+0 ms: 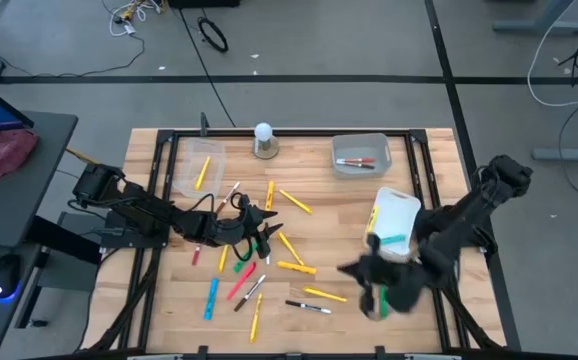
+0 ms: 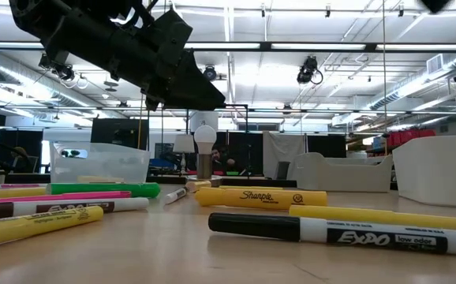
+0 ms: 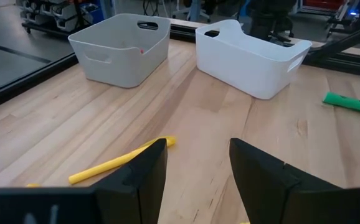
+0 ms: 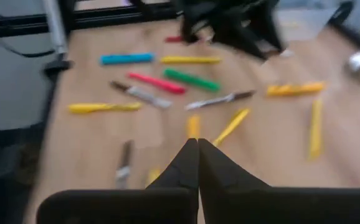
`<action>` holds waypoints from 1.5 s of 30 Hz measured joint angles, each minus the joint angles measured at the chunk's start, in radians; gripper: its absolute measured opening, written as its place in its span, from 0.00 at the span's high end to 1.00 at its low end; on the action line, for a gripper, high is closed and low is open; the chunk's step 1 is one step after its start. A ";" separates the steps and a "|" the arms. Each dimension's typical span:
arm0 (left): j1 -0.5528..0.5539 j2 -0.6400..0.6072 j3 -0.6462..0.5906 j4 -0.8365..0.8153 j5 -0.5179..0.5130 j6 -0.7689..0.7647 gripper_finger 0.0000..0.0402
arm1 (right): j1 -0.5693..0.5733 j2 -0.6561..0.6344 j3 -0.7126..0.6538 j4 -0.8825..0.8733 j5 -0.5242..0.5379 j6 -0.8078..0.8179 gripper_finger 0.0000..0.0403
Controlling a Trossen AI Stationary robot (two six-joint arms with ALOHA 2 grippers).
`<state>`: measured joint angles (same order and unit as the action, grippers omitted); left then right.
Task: Pick & Place Markers
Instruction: Put the right green highlighter pen into the white bin
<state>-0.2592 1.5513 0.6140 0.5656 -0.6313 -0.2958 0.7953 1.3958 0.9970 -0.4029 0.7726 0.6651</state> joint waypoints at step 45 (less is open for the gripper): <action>-0.002 0.000 0.000 -0.039 0.000 0.003 0.55 | 0.124 0.310 -0.001 -0.441 -0.684 1.308 0.49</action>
<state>-0.2615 1.5513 0.6140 0.5262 -0.6315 -0.2928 0.9196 1.7056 0.9962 -0.8440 0.0883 1.9728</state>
